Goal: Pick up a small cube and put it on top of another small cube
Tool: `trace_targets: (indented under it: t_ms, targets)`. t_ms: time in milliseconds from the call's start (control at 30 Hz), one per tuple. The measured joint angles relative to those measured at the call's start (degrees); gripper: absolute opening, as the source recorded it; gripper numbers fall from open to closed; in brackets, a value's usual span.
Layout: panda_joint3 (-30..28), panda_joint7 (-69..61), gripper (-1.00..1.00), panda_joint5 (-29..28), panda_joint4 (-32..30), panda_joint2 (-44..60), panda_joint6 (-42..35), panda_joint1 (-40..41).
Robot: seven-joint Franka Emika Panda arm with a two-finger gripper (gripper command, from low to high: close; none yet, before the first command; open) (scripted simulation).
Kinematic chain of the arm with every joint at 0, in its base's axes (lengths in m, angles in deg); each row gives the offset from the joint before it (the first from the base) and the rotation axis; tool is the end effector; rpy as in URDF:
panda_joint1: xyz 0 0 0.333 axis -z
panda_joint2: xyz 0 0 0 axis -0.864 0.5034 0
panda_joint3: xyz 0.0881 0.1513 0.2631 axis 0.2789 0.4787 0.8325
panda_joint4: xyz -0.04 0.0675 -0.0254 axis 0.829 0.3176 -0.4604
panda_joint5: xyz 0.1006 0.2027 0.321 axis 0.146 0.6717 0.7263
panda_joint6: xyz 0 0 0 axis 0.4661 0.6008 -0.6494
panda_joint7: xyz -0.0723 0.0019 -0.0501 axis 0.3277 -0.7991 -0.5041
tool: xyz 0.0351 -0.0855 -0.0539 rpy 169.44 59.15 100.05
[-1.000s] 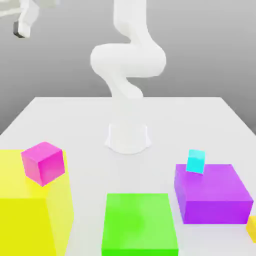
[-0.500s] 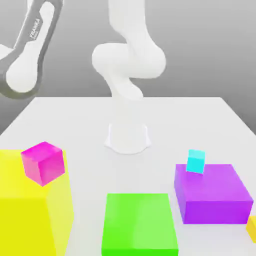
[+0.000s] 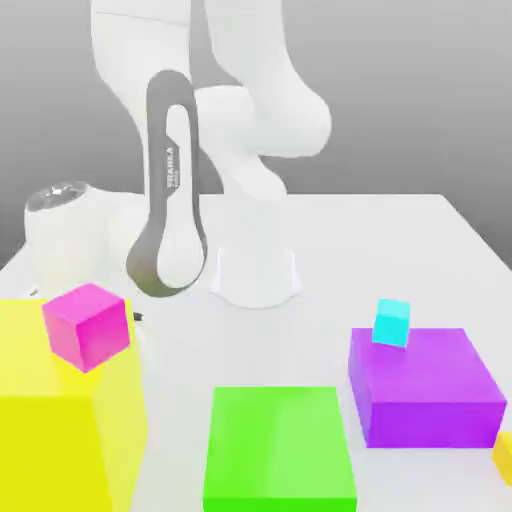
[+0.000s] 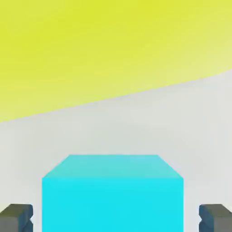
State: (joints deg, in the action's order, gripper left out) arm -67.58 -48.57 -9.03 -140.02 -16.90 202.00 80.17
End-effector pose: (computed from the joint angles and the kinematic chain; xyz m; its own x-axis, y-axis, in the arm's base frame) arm 0.3165 -0.2330 0.1392 0.5404 -0.8414 0.0021 -0.8414 -0.5404 0.0018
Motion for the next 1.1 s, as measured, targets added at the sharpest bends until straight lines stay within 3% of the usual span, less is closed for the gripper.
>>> trace_targets:
  t_ms: [133,367,433,733,867,1100]
  targets:
    - [0.67,-0.22,-1.0,0.28,0.08,0.42,0.3,0.58]
    - [-7.74,10.41,-1.0,-13.96,-2.45,-11.26,-8.37,-4.54]
    - [-9.18,12.1,-1.0,-15.05,-0.75,-11.42,-10.53,-3.58]
    - [-17.58,22.89,-1.0,-27.56,16.49,-8.0,-31.82,-0.79]
    - [-19.47,29.66,-1.0,-34.24,24.49,-8.06,-37.94,-1.65]
    - [-12.12,47.69,-1.0,-29.05,30.79,-18.28,-48.56,-15.12]
